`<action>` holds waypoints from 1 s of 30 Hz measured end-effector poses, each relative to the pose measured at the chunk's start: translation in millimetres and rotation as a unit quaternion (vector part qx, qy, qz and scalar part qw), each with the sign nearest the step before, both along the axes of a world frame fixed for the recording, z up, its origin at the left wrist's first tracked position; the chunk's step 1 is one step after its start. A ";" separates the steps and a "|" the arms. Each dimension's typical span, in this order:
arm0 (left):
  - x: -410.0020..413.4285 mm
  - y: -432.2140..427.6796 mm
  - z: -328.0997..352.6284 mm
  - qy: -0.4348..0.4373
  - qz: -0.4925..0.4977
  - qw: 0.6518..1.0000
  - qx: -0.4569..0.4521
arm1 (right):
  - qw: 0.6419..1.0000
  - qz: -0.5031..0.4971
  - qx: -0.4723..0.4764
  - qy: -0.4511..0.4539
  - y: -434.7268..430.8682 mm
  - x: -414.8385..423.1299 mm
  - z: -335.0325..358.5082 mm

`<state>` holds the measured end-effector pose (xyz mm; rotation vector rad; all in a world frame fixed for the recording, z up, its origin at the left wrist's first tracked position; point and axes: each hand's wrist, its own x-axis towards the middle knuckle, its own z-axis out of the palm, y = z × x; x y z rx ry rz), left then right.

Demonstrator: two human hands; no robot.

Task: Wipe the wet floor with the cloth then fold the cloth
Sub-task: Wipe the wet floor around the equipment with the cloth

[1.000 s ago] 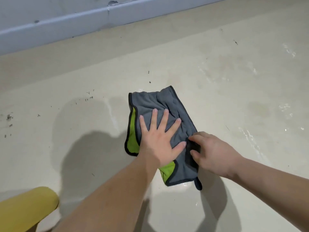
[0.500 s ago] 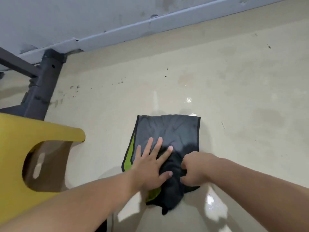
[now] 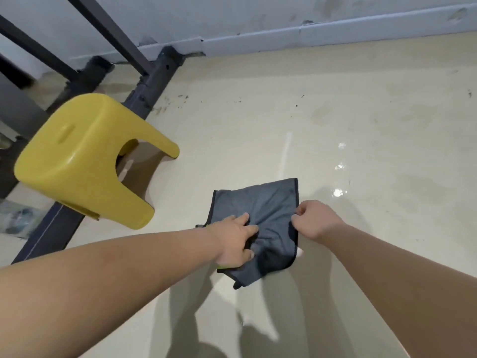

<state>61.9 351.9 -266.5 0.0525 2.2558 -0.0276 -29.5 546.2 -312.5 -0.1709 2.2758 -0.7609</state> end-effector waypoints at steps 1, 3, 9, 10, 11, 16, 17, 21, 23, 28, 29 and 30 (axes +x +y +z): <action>-9.5 1.3 -12.4 0.012 -0.011 1.000 -0.004 | 1.000 -0.029 -0.010 -0.005 -2.4 1.5 2.6; -26.6 2.6 -41.1 0.020 -0.011 1.000 -0.008 | 0.999 -0.048 -0.021 -0.003 -11.3 7.0 5.5; 1.0 -10.4 -93.5 0.045 -0.026 0.998 0.044 | 0.998 -0.019 0.010 0.061 -40.6 46.5 28.9; 16.2 -14.5 -97.1 0.068 -0.037 0.996 0.041 | 0.998 -0.027 0.012 0.052 -44.9 53.3 32.0; 33.3 -21.6 -101.8 0.092 -0.043 0.994 0.035 | 0.998 -0.032 0.014 0.046 -51.6 59.2 33.3; 129.6 -72.6 -117.8 0.165 0.023 0.985 0.053 | 0.997 0.002 0.048 0.059 -95.6 80.8 19.0; 146.6 -89.3 -118.8 0.173 0.028 0.983 0.056 | 0.995 0.024 0.063 0.068 -105.9 85.6 14.8; 179.0 -207.2 -121.9 0.225 0.081 0.970 0.039 | 0.988 0.092 0.070 0.099 -178.7 104.9 -0.4; 181.2 -240.1 -124.6 0.237 0.127 0.963 0.023 | 0.986 0.110 0.064 0.104 -209.0 113.2 -5.3; 223.8 -173.5 -130.5 0.295 0.218 0.926 0.090 | 0.972 0.187 0.055 0.132 -266.2 136.6 -13.1; 238.7 -165.7 -130.0 0.277 0.180 0.937 0.114 | 0.968 0.198 0.054 0.142 -276.0 141.9 -13.4; 252.4 -168.0 -128.4 0.253 0.138 0.949 0.130 | 0.966 0.203 0.054 0.152 -284.7 147.9 -14.9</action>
